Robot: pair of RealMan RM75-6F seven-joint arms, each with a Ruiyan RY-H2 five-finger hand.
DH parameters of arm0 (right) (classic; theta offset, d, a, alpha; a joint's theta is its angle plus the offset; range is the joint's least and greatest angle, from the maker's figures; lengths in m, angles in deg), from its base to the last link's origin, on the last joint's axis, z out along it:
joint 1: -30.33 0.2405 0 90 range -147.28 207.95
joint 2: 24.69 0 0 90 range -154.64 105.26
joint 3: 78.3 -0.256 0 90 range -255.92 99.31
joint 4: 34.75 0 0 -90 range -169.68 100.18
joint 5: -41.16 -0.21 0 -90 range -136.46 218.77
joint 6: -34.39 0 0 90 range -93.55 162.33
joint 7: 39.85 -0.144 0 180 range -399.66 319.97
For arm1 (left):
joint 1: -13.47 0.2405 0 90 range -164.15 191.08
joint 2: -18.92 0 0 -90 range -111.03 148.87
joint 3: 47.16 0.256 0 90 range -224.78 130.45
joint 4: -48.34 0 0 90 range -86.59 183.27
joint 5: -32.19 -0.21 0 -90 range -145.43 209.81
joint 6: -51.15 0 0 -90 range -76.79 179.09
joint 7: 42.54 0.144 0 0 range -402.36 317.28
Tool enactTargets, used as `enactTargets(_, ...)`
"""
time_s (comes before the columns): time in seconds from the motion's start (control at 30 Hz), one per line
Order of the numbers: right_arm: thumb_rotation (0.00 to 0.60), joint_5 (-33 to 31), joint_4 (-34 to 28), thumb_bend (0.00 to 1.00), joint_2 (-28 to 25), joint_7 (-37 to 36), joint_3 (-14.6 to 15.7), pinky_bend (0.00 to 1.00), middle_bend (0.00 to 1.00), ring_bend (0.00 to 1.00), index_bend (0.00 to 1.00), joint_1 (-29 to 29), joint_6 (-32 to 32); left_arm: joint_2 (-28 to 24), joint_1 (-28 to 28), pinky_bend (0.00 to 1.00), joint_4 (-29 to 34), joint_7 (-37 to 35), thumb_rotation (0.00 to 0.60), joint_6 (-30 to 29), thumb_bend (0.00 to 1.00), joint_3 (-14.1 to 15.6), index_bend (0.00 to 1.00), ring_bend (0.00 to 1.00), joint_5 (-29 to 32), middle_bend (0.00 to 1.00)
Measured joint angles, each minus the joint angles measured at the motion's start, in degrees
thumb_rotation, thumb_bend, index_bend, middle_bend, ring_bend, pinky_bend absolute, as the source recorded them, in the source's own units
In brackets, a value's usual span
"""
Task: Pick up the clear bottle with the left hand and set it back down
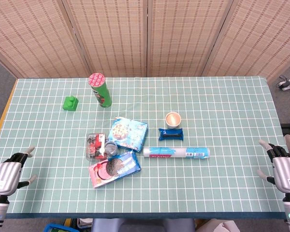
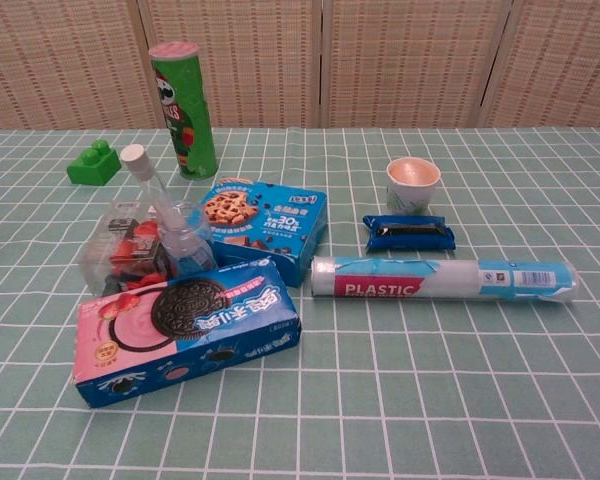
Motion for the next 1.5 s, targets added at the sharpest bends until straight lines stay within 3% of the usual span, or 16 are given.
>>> enactTargets(0.2,0.6,-0.2,-0.1,0.0,0.3,0.5,0.0,0.52,0.28,0.26,0.19,-0.1,0.4,0.1,-0.2,0.52,-0.1,-0.2,0.6,0.4,0.2,0.2,0.18,0.28,-0.1,0.34)
enactTargets(0.4,0.6,0.3,-0.6,0.04,0.4,0.5,-0.1,0.52,0.29,0.26,0.19,-0.5,-0.7,-0.4,-0.5,0.77,1.9,0.3,0.6,0.8,0.2,0.4,0.2,0.48,-0.3,0.36)
enactTargets(0.6,0.6,0.5,-1.1,0.06,0.0,0.0,-0.2,0.52,0.3,0.26,0.19,-1.0,-1.6,1.2,-1.5,0.98,1.2,1.8,0.6,0.7,0.25,0.4,0.15,0.8,-2.4,0.62)
enactTargets(0.7,0.6,0.7,-1.2,0.07,-0.2,-0.5,-0.3,0.52,0.3,0.26,0.19,-1.2,-2.1,2.5,-2.6,1.0,-0.4,3.0,0.6,1.4,0.31,0.6,0.14,0.89,-4.0,0.76)
enactTargets(0.8,0.6,1.0,-1.3,0.07,-0.6,-1.3,-0.3,0.52,0.3,0.26,0.19,-1.5,-2.5,3.3,-3.9,1.0,-0.5,4.5,0.6,3.3,0.37,0.7,0.13,0.95,-4.2,0.84)
enactTargets(1.17,0.6,2.3,-1.4,0.07,-2.1,-5.2,-0.2,0.52,0.3,0.26,0.19,-2.5,-4.1,5.0,-8.4,1.0,4.6,15.9,0.6,10.4,0.41,-0.6,0.01,0.99,0.0,0.89)
enactTargets(1.5,0.6,2.9,-0.7,0.07,-3.6,-10.1,-0.3,0.52,0.3,0.26,0.19,-3.3,-5.2,9.9,-13.0,1.0,8.1,28.2,0.6,14.7,0.43,-2.2,0.0,0.99,6.5,0.9)
